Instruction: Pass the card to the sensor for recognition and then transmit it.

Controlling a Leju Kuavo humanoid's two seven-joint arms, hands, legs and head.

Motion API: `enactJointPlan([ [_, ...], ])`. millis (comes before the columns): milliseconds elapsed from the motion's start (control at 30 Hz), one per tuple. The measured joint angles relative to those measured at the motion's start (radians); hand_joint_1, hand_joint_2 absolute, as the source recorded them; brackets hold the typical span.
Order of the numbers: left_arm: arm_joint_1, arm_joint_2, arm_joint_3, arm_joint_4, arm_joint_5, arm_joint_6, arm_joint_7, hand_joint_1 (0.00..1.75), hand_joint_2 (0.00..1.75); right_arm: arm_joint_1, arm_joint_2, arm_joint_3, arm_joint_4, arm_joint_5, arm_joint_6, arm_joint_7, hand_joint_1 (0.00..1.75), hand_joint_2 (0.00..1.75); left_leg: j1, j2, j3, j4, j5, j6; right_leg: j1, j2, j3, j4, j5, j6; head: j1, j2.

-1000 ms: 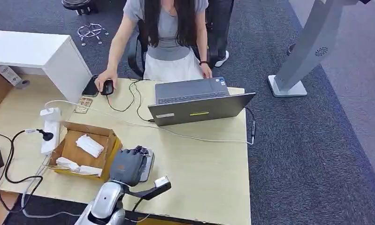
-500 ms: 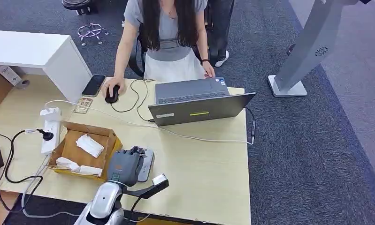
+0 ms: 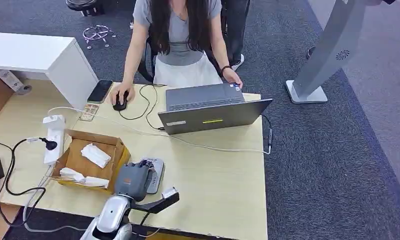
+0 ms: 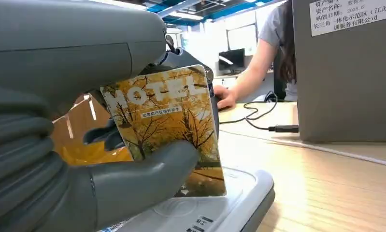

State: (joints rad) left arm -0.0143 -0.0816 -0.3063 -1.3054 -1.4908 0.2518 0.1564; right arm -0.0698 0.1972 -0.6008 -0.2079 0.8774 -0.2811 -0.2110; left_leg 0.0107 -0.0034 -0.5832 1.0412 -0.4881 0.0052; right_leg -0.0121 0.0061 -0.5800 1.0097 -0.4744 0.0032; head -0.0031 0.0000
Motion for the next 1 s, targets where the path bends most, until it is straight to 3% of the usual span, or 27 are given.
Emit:
enactJointPlan([
  [233, -0.008, 0.001, 0.000, 0.009, 0.003, -0.033, 0.008, 1.75, 1.75, -0.001, 0.000, -0.002, 0.000, 0.006, 0.002, 0.000, 0.00, 1.75, 0.000, 0.000, 0.001, 0.000, 0.000, 0.000, 0.000, -0.001, 0.002, 0.000, 0.000, 0.001, 0.000, 0.000],
  [833, -0.013, 0.001, 0.000, 0.019, 0.003, -0.034, 0.008, 1.75, 1.75, -0.001, 0.000, -0.002, 0.000, 0.009, 0.002, 0.000, 0.00, 1.75, 0.000, -0.001, 0.003, 0.000, 0.000, 0.001, 0.000, -0.002, 0.005, 0.000, 0.000, 0.001, 0.000, 0.000],
  [1000, -0.014, 0.001, 0.001, 0.019, 0.001, 0.003, 0.013, 1.75, 1.75, -0.001, 0.000, -0.002, 0.000, 0.015, 0.001, 0.000, 0.00, 1.75, 0.000, -0.001, 0.003, 0.000, 0.001, 0.001, 0.000, -0.002, 0.005, 0.000, 0.000, 0.001, 0.000, 0.000],
])
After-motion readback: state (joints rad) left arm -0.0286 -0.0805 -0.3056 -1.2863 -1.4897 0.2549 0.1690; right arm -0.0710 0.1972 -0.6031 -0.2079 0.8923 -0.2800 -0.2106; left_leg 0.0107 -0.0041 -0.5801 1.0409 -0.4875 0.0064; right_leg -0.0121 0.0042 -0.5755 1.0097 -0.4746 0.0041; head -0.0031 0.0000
